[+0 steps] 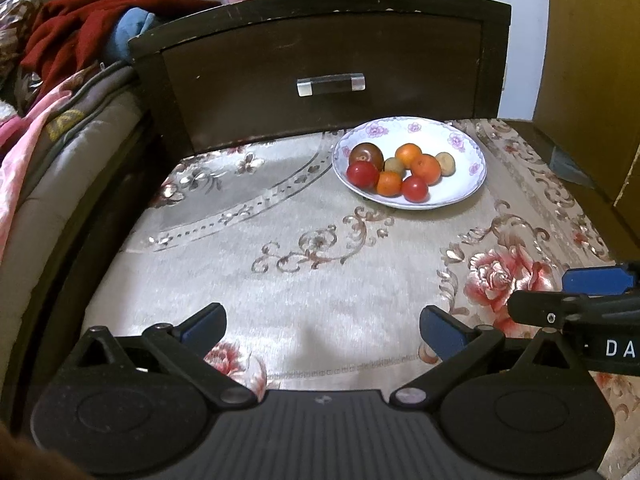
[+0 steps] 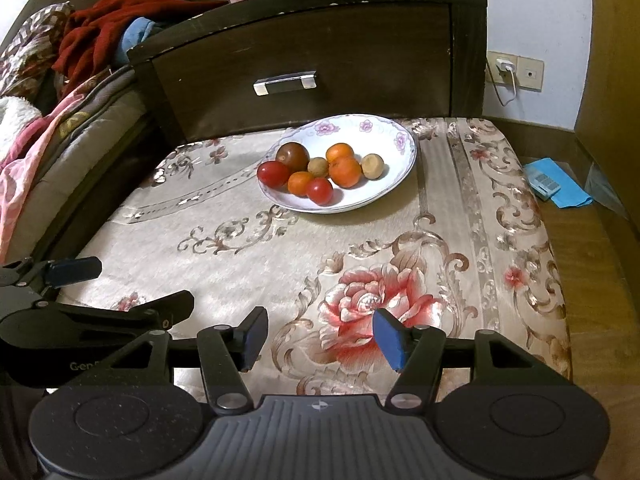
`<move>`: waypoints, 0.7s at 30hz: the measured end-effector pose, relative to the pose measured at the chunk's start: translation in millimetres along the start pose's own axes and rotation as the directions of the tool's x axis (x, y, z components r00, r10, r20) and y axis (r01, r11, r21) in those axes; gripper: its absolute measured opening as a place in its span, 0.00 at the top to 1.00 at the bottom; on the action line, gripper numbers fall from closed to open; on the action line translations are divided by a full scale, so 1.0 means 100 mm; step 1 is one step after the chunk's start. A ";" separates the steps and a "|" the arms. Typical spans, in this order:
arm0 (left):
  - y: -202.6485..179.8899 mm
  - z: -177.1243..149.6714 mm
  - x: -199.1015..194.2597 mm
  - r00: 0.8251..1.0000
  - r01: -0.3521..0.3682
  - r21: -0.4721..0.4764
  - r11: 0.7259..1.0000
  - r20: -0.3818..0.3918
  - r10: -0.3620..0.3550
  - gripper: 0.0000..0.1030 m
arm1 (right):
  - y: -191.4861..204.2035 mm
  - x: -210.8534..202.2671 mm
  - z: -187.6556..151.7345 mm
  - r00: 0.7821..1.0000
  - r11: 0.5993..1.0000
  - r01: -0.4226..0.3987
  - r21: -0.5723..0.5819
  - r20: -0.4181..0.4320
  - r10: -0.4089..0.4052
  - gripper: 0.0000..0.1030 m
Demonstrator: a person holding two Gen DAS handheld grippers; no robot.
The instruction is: Organize fruits
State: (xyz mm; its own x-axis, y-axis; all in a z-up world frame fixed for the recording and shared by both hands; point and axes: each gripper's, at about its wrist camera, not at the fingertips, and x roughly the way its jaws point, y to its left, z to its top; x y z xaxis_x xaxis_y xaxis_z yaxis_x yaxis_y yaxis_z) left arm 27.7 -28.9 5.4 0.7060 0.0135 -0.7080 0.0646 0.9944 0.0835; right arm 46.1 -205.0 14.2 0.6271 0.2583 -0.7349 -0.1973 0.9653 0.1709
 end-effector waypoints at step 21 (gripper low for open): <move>-0.01 -0.13 -0.11 1.000 -0.022 0.010 1.000 0.007 0.022 0.00 | 0.10 -0.11 -0.14 1.000 1.000 -0.005 -0.006 -0.008 0.005 0.48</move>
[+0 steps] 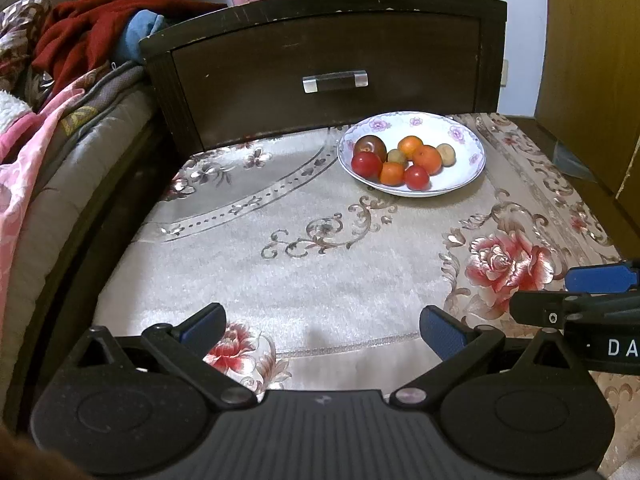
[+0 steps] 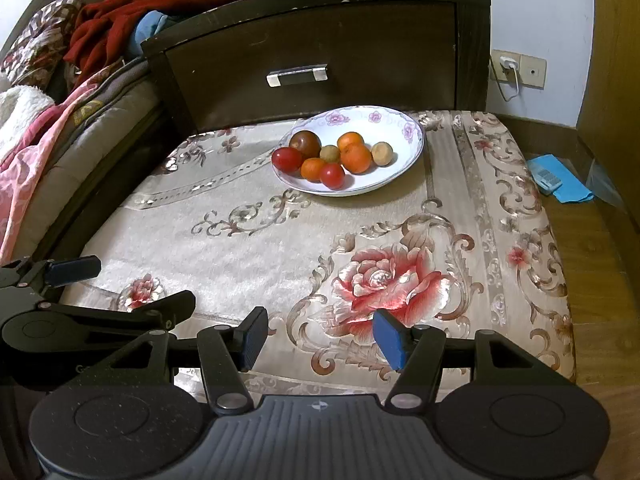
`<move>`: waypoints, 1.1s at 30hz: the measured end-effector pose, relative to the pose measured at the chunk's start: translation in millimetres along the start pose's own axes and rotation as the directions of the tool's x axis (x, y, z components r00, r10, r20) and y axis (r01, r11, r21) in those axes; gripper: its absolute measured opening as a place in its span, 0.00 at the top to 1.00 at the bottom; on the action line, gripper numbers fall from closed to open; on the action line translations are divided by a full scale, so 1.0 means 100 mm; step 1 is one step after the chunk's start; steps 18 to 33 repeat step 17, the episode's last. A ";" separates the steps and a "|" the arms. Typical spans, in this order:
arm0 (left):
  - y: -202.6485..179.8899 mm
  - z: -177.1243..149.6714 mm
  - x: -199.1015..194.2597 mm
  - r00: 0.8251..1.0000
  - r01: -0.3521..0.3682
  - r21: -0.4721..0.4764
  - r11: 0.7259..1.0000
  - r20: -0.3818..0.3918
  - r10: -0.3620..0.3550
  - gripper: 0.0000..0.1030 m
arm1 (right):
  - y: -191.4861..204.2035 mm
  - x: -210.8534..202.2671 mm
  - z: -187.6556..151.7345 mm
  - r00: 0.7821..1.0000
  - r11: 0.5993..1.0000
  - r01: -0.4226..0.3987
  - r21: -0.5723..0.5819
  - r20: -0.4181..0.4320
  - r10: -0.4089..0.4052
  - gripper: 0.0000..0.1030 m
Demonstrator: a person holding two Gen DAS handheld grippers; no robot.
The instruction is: Organize fruits
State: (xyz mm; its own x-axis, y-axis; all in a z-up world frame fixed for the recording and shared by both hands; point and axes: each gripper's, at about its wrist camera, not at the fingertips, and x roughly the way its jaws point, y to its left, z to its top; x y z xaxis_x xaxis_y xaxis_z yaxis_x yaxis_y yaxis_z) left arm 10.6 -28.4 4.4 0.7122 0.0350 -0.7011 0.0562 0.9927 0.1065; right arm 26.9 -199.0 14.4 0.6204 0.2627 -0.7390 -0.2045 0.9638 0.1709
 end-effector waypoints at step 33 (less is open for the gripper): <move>0.02 -0.01 0.00 1.000 -0.011 -0.010 1.000 -0.006 0.011 0.00 | 0.01 0.00 -0.02 1.000 1.000 0.001 -0.001 0.000 -0.001 0.46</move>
